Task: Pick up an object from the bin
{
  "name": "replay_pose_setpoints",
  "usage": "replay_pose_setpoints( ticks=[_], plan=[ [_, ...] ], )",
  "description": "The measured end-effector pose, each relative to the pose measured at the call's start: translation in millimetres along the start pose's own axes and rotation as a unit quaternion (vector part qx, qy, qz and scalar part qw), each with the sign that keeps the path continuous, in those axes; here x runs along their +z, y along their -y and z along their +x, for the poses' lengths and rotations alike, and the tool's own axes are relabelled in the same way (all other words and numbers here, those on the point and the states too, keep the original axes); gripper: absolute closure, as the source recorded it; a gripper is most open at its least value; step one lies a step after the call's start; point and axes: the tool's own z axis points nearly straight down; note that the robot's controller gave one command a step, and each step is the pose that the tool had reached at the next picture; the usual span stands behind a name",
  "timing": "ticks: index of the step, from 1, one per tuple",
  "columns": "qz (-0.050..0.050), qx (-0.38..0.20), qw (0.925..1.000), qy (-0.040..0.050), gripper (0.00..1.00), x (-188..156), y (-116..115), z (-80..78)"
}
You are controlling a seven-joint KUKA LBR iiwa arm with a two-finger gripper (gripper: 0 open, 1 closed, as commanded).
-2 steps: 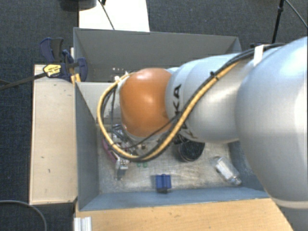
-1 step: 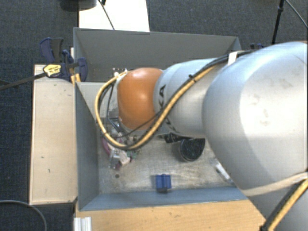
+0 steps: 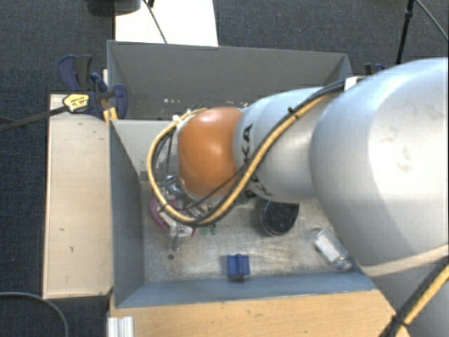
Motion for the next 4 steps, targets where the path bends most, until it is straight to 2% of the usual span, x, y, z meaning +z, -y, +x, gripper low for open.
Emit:
replay_pose_setpoints(
  ticks=[1,2,3,4],
  plan=[
    [-0.002,0.002,1.0,-0.0038,1.0,-1,-4,2.0],
    [0.007,-0.003,0.9997,-0.0225,1.0,-34,-13,-7.2],
    [0.007,-0.002,0.9997,-0.0247,0.0,-32,-13,-5.6],
    [0.009,0.094,0.9953,-0.0239,0.0,15,-19,-23.4]
  ],
)
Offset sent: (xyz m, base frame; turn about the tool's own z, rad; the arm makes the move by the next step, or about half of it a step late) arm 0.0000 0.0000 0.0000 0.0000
